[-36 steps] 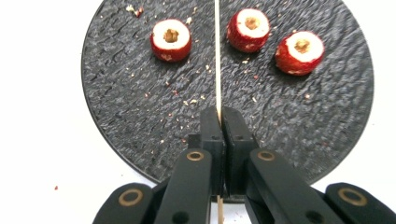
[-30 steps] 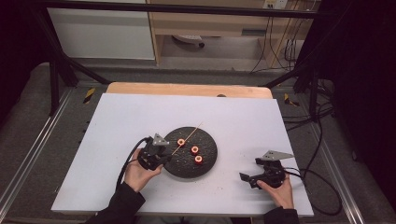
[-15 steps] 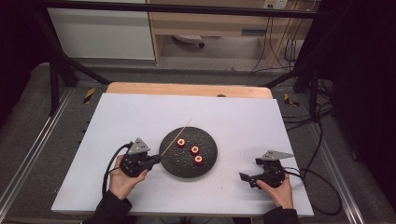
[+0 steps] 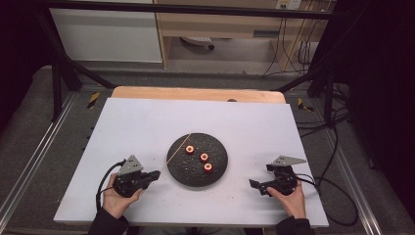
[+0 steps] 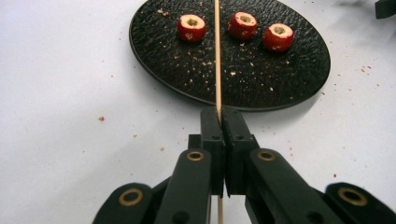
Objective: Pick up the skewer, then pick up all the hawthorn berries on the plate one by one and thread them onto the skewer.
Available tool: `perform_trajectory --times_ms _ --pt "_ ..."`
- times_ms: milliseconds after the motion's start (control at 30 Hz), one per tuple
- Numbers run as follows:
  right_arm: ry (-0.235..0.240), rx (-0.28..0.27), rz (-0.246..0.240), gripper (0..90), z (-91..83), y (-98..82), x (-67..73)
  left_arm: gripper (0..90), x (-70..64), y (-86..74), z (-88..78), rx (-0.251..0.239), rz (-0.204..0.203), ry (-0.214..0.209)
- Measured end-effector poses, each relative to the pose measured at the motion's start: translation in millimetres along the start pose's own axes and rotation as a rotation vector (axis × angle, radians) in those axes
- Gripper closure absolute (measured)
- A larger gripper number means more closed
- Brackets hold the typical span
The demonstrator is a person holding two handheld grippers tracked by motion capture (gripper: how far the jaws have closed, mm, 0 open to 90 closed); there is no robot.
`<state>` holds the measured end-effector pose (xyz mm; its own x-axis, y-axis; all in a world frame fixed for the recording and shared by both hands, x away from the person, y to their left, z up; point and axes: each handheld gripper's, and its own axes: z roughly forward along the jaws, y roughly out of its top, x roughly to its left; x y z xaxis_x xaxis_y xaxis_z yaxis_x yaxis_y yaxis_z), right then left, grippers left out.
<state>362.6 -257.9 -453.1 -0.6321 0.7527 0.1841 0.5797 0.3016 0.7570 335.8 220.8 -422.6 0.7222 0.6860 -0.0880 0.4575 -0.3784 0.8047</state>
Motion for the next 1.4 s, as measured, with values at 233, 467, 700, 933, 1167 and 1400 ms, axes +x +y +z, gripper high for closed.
perform_trajectory --times_ms 233,467,700,933,1167,1400 --pt "0.007 0.015 -0.009 0.6 3.3 7.9 8.9 88.3 2.1 -7.4 -5.3 -0.019 0.012 -0.023" --pt "0.014 0.036 -0.041 0.6 6.1 18.4 18.5 88.3 4.2 -13.1 -7.2 -0.022 0.010 -0.032" --pt "0.024 0.046 -0.061 0.6 15.1 35.5 29.6 88.3 3.7 -14.6 -9.1 -0.031 0.018 -0.036" --pt "0.038 0.070 -0.102 0.6 27.3 61.0 45.2 88.3 3.7 -15.2 -9.3 -0.032 0.019 -0.039" --pt "0.040 0.114 -0.157 0.8 41.6 86.0 63.2 88.3 3.1 -15.2 -8.2 -0.025 0.028 -0.040" --pt "0.029 0.184 -0.192 1.6 56.4 102.1 76.9 88.3 2.7 -15.3 -7.6 -0.022 0.030 -0.040"
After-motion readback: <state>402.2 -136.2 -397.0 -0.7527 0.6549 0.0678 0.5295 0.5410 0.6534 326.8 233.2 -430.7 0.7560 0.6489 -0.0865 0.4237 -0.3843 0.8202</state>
